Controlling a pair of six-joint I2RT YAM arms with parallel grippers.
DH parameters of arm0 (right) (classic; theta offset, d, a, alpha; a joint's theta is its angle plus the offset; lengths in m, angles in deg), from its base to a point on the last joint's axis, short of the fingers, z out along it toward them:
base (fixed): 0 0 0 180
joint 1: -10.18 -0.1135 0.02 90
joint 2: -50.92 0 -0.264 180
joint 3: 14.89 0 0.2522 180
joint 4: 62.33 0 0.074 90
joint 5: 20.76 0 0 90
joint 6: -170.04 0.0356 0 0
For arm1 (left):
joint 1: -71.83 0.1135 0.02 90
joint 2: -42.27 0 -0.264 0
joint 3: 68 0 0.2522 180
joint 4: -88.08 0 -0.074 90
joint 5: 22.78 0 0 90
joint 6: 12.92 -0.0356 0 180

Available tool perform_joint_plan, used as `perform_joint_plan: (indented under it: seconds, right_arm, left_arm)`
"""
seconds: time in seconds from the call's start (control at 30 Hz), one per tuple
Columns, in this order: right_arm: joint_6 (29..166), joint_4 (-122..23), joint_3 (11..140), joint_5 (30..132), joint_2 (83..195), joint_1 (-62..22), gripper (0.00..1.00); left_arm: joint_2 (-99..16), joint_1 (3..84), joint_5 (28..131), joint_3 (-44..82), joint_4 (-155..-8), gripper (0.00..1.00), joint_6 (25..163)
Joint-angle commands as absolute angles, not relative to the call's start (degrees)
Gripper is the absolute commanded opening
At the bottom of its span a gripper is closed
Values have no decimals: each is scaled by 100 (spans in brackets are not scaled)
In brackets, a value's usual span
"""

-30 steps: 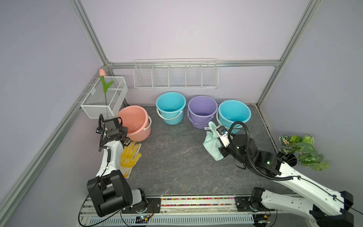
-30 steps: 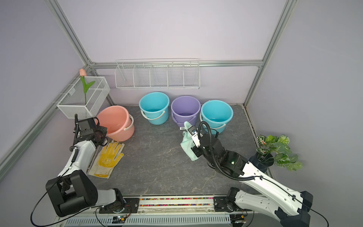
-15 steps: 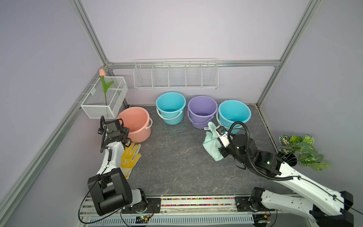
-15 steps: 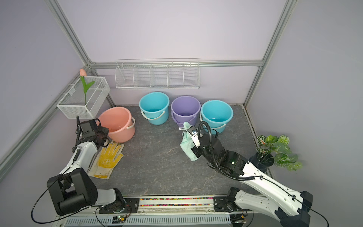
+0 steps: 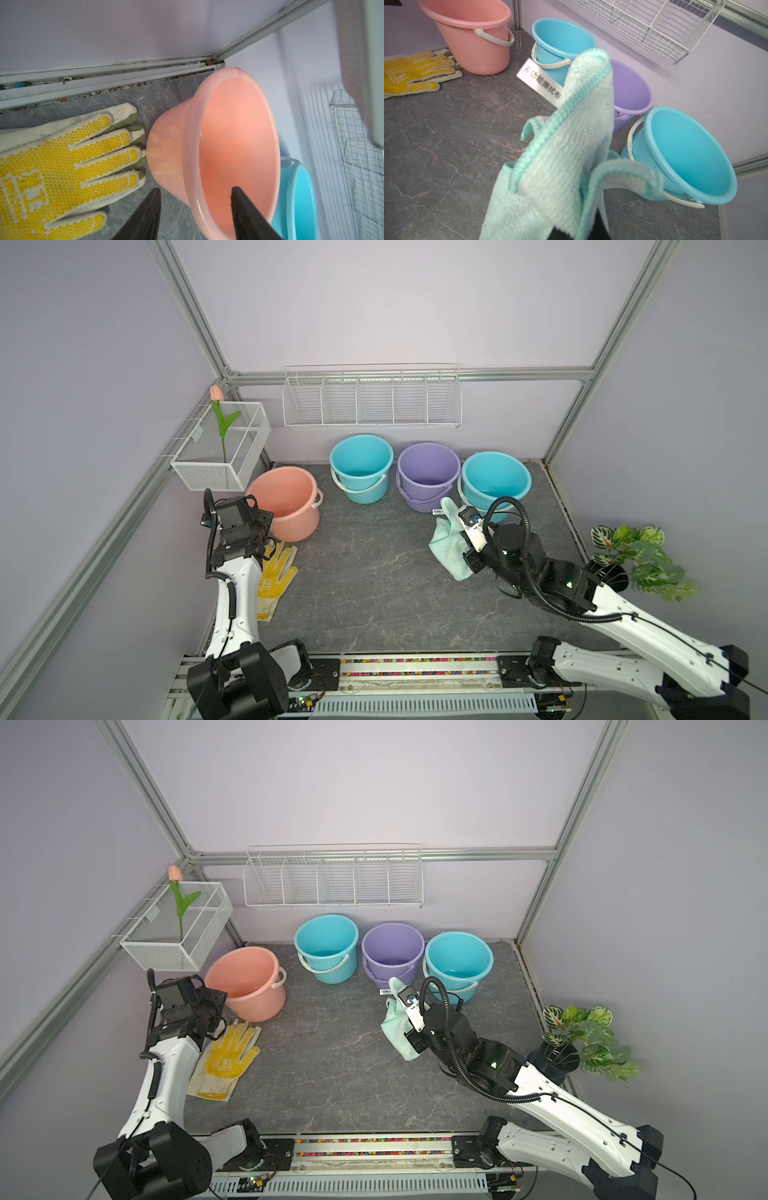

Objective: Wipe the inside of the bucket with a cloth
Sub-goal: Place the bucket at the center of the board.

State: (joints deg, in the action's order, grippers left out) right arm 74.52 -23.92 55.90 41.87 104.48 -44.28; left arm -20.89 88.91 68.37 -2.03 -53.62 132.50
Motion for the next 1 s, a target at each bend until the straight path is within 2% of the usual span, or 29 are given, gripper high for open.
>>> perform_joint_plan:
  seconds: [0.0,0.23,0.43,0.6,0.73,0.97]
  right_arm:
    - [7552,-2400,5644,4157,10318,-4405,7]
    - [7555,-2379,5670,4138,10288,-4406,7]
    - [7584,-2378,5698,4106,10232,-4410,7]
    - [7596,-2374,5714,4107,10203,-4405,7]
    - [7590,-2365,5764,4109,10190,-4409,7]
    - [7551,-2344,5841,4092,10183,-4411,7]
  left_arm:
    - [-1692,8776,6992,-451,-4801,57,13462]
    - [-1442,7489,6577,-339,-4755,57,14163]
    - [-2097,6409,5989,279,-4983,57,14554]
    - [-3065,5666,5623,971,-5286,60,14968]
    - [-3939,5374,5496,1797,-5334,65,15055]
    - [-5500,5338,5516,3302,-5091,72,15111]
